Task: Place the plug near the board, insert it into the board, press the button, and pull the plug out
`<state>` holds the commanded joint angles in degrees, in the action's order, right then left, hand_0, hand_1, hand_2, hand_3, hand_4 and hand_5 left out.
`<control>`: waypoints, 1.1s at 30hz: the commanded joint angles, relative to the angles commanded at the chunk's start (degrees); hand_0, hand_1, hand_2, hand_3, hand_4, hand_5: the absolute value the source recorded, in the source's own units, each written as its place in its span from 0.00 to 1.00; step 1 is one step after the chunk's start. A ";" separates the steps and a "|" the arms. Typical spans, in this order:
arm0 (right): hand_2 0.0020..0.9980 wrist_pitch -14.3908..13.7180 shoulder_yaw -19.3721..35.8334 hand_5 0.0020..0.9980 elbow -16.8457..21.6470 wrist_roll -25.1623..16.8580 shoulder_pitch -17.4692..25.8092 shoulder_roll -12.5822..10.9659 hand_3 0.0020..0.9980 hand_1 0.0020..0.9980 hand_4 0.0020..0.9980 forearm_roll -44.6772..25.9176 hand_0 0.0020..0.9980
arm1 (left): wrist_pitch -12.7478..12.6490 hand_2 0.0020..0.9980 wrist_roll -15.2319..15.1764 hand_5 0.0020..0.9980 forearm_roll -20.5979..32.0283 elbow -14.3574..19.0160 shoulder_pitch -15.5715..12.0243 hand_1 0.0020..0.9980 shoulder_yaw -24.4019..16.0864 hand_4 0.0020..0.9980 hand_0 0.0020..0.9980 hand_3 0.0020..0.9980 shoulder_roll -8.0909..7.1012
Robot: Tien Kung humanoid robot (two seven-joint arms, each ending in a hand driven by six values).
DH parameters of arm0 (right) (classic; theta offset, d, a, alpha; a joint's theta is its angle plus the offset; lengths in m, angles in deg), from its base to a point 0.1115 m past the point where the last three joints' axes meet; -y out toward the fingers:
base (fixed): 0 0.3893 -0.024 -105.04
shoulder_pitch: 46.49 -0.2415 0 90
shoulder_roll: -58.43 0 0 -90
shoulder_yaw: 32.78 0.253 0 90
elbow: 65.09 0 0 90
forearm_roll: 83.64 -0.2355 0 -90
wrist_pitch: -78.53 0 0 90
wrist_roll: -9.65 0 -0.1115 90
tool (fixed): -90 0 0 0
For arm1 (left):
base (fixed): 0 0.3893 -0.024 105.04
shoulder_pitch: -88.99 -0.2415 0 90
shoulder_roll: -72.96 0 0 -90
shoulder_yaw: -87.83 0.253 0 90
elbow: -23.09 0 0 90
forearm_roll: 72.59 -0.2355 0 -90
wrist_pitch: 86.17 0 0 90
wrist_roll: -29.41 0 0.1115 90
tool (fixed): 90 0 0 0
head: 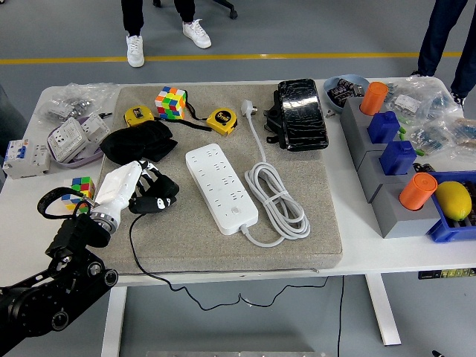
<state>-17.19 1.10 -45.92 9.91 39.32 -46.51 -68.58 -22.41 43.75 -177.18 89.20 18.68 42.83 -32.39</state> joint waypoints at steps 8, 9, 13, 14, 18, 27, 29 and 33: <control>0.63 -0.06 -0.10 0.53 0.07 -0.05 -0.20 -0.14 0.55 0.65 0.96 0.04 0.57 | -0.56 0.31 -1.11 0.05 0.06 1.14 0.07 0.26 0.53 0.83 0.21 0.52 -0.39; 0.63 -0.06 -0.13 0.53 0.07 -0.05 -0.20 -0.16 0.55 0.65 0.96 0.02 0.57 | -0.65 0.31 -1.89 0.05 0.37 1.47 0.07 0.26 0.57 0.83 0.21 0.52 -0.53; 0.63 -0.10 -0.14 0.53 0.07 -0.09 -0.17 -0.18 0.55 0.65 0.96 0.03 0.57 | -1.00 0.31 -6.34 0.05 2.65 2.37 0.38 0.25 0.86 0.82 0.21 0.51 -1.20; 0.63 -0.08 -0.15 0.53 0.07 -0.08 -0.15 -0.16 0.55 0.65 0.96 0.06 0.57 | -0.91 0.31 -7.98 0.05 3.58 2.50 0.57 0.25 1.02 0.82 0.21 0.51 -1.43; 0.63 -0.07 -0.19 0.53 0.06 -0.10 -0.07 -0.04 0.55 0.65 0.96 0.04 0.57 | 0.52 0.31 -14.65 0.05 7.15 2.20 1.58 0.24 1.90 0.83 0.21 0.51 -2.18; 0.63 -0.05 -0.04 0.53 0.07 -0.13 0.07 0.01 0.55 0.65 0.96 -0.01 0.57 | 1.33 0.30 -22.27 0.05 12.58 -0.14 5.07 0.24 5.50 0.82 0.21 0.51 -2.90; 0.63 -0.05 -0.05 0.53 0.06 -0.11 0.06 -0.01 0.55 0.65 0.96 -0.01 0.57 | 1.66 0.30 -22.45 0.06 13.02 -1.16 6.34 0.24 6.22 0.82 0.21 0.51 -2.59; 0.63 -0.02 0.09 0.53 0.13 -0.13 0.00 0.06 0.55 0.65 0.96 0.10 0.57 | 2.23 0.30 -22.25 0.06 13.75 -2.86 8.35 0.24 7.66 0.82 0.21 0.51 -2.05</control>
<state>-17.21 1.20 -45.79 9.78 39.32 -46.45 -68.48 -20.17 21.50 -163.43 86.34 27.03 50.50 -34.43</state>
